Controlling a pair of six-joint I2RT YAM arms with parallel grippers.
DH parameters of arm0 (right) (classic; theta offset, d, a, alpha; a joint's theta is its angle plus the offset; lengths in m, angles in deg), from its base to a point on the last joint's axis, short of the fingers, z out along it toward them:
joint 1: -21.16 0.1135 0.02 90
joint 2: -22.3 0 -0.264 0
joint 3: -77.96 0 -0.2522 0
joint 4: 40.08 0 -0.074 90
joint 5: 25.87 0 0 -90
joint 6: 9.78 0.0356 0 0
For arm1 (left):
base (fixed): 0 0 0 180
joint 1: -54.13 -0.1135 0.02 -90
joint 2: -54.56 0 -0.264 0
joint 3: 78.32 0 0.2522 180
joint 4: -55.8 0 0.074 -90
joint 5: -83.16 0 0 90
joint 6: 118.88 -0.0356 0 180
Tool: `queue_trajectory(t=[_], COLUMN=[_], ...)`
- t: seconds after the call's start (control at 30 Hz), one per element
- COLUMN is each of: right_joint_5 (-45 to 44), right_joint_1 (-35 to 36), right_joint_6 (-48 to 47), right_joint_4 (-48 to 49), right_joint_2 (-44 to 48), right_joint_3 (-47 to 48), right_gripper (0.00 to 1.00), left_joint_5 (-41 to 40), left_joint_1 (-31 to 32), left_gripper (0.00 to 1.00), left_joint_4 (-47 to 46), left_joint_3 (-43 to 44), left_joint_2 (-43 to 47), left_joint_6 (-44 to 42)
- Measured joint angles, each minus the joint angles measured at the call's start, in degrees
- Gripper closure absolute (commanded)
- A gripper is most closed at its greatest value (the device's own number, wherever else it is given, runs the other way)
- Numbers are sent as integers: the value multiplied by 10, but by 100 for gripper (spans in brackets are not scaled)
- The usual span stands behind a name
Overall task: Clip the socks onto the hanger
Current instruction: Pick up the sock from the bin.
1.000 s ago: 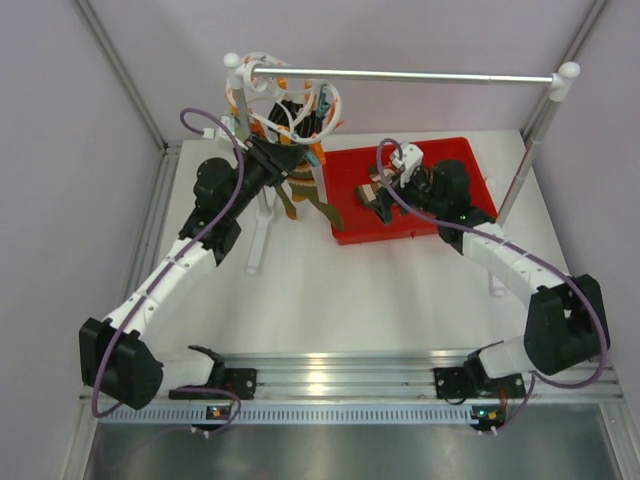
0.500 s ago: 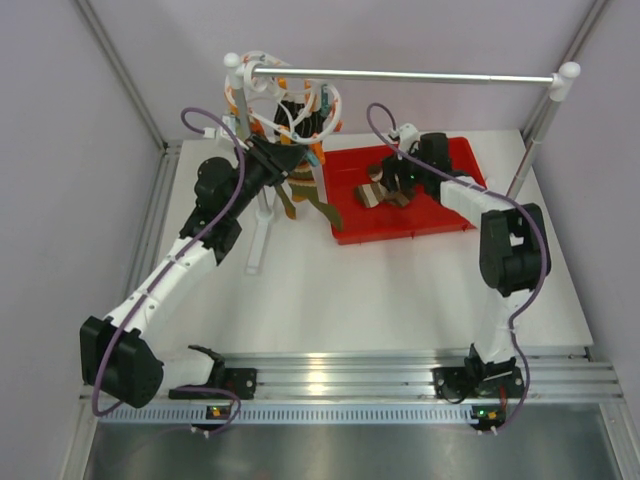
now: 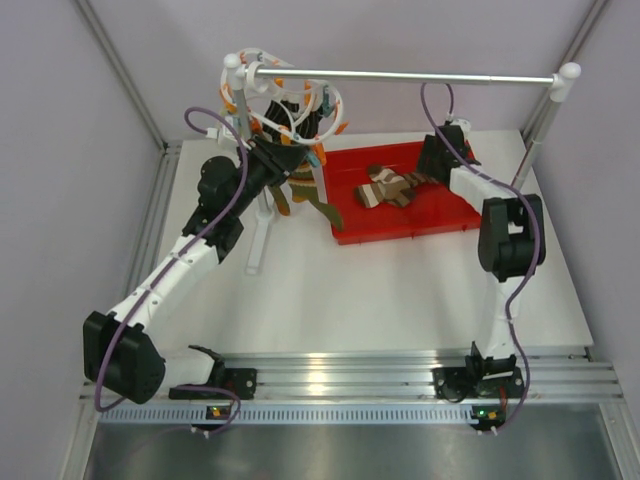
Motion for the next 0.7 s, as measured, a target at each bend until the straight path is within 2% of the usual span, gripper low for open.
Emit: queue_trajectory(t=[0.3, 0.67, 0.7], right_joint_5=[-111, -123, -129], right_joint_1=[3, 6, 6], right_joint_6=[82, 157, 159], right_joint_4=[-34, -105, -106], right_joint_2=[-61, -92, -98], right_joint_3=[61, 76, 77], right_gripper=[27, 24, 29], left_joint_5=[0, -3, -3], left_joint_1=[-1, -1, -1], left_gripper=[100, 100, 100], left_joint_4=[3, 16, 18], left_joint_3=[4, 14, 16], left_joint_2=[-3, -6, -8], left_joint_6=[-6, -8, -8])
